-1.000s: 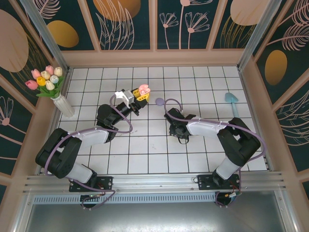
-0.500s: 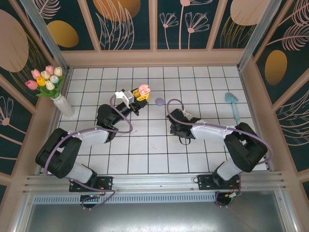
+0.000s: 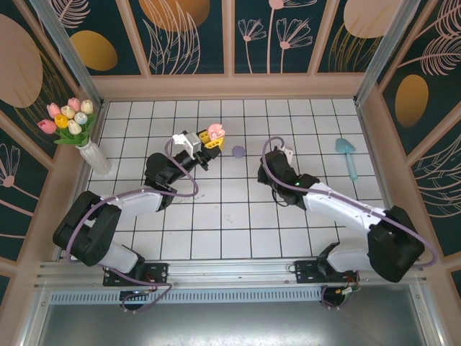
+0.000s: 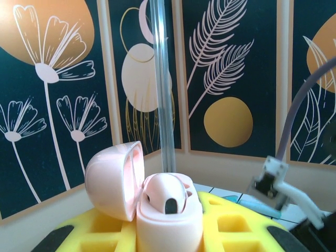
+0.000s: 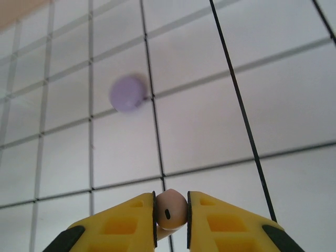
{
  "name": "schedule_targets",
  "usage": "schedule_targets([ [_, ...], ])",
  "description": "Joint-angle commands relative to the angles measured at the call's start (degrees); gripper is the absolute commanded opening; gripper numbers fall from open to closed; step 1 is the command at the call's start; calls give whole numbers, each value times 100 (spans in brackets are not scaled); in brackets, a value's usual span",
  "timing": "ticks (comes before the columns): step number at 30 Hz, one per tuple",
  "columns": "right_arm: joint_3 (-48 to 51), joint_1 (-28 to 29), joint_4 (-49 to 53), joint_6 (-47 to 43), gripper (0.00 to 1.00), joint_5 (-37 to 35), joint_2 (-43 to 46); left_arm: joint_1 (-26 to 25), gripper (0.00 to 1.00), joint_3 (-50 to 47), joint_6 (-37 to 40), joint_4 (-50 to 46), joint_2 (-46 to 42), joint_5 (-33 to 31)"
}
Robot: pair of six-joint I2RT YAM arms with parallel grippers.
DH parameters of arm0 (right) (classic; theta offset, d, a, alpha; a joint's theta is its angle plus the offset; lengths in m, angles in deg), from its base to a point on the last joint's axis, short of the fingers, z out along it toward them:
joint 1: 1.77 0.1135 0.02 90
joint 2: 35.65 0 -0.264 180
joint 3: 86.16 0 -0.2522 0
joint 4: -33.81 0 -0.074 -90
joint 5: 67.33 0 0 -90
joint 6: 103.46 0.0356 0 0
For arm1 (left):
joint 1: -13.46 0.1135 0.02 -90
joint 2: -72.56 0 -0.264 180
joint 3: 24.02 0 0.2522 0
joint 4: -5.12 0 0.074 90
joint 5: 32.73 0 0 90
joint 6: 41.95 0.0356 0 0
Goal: Insert the wireless bluetooth earbuds into the charging case
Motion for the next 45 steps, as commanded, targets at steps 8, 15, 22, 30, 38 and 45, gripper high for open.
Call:
schedule_targets([
  [8,-1400,-408,-805,-1797,20,841,515,-31,0,361,149,-212,183,329],
  [15,-2039,-510,-1241,-2380,20,1788,354,-28,0,594,74,-371,354,489],
  [22,-2136,-521,-1618,-2546,20,2723,168,-33,0,808,41,-626,433,559],
  [30,-1959,-515,-1974,-2616,20,3211,115,-31,0,1017,-39,-842,477,600],
  [38,-1950,-389,-1899,-3208,19,2865,20,-33,0,1127,-91,-1009,477,646],
  [45,-1834,-82,-1991,-3994,19,2107,-57,-33,0,1163,-136,-1032,486,667],
])
